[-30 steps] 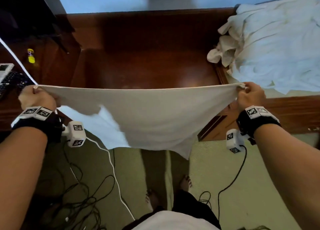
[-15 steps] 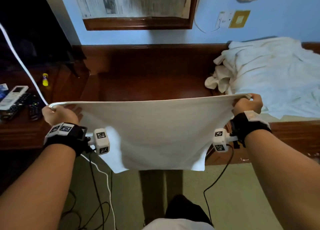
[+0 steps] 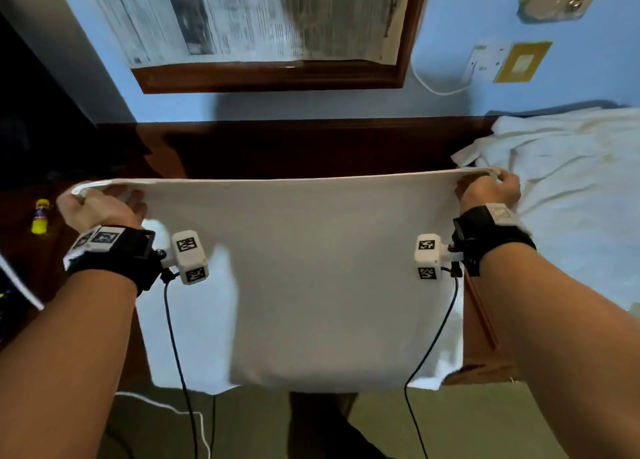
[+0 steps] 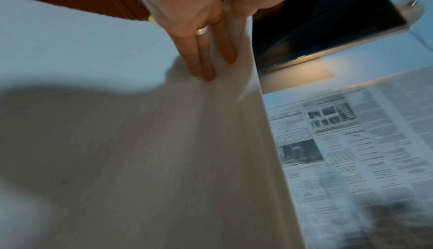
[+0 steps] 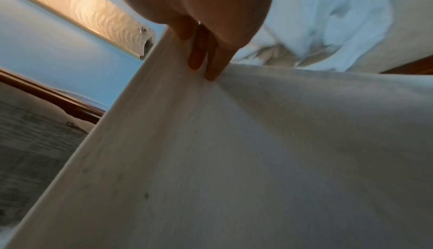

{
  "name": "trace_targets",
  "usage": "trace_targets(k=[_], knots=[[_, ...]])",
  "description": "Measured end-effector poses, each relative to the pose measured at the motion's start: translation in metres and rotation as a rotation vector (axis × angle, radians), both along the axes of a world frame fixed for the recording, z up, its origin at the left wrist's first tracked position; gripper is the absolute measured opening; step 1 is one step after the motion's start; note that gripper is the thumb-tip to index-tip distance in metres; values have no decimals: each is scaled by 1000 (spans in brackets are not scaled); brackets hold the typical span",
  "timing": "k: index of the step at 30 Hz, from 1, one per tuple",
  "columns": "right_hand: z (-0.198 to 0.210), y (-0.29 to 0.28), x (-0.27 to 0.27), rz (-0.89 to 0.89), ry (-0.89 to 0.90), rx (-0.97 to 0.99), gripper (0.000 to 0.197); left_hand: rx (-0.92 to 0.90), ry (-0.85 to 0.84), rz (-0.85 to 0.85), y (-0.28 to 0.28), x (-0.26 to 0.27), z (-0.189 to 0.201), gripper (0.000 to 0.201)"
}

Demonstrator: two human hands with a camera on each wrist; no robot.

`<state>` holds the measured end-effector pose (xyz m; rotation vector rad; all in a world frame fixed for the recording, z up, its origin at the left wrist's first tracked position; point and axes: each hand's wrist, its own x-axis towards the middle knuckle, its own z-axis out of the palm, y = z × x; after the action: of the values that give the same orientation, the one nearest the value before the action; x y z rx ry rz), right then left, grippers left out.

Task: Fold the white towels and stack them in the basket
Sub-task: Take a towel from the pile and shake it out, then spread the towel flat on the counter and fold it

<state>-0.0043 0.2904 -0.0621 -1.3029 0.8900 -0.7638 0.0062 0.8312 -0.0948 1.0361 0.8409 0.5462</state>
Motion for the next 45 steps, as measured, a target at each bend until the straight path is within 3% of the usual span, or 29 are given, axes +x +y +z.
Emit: trace_targets(k=[1, 4, 6, 7, 8, 10, 11, 13, 14, 16, 19, 25, 28, 32, 36, 39, 45], knots=[[-2, -1, 25, 10, -14, 2, 34, 21, 50, 9, -7, 14, 8, 27], [-27, -11, 90, 83, 2, -25, 25, 10, 4, -134, -7, 62, -1, 68], [-58, -15, 120, 184, 70, -103, 19, -20, 2, -247, -16, 88, -19, 59], [-77, -16, 125, 258, 143, -164, 26, 3, 53, -284, -21, 94, -40, 60], [-94, -13, 121, 350, 245, -240, 35, 102, 149, -373, -32, 93, -58, 66], [-142, -7, 96, 594, 479, -383, 42, 481, 363, -573, -55, 76, -103, 72], [-164, -4, 74, 726, 581, -497, 45, 673, 466, -742, -60, 61, -128, 70], [-202, 4, 25, 1000, 813, -775, 59, 980, 851, -1119, -71, 17, -172, 79], [-220, 2, 5, 1108, 957, -893, 65, 1095, 1038, -1257, -74, -7, -185, 84], [-236, 0, -22, 1231, 1167, -969, 74, 1190, 1184, -1399, -77, -43, -198, 88], [-238, -2, -25, 1300, 1213, -1016, 84, 1210, 1200, -1388, -70, -46, -202, 86], [-246, -1, 53, 1283, 1190, -1060, 85, 1267, 1137, -1384, -63, 36, -205, 92], [-243, 2, 74, 1273, 1205, -1050, 83, 1238, 1060, -1367, -66, 45, -199, 97], [-234, 18, 9, 1226, 1144, -1089, 77, 1270, 1086, -1479, -78, -22, -196, 96], [-241, 17, -57, 1302, 1234, -1038, 82, 1219, 1166, -1494, -79, -71, -201, 91], [-247, 8, -29, 1297, 1227, -1064, 83, 1261, 1177, -1463, -76, -45, -207, 92], [-246, 13, 39, 1267, 1175, -1043, 79, 1313, 1045, -1446, -76, 21, -210, 96]])
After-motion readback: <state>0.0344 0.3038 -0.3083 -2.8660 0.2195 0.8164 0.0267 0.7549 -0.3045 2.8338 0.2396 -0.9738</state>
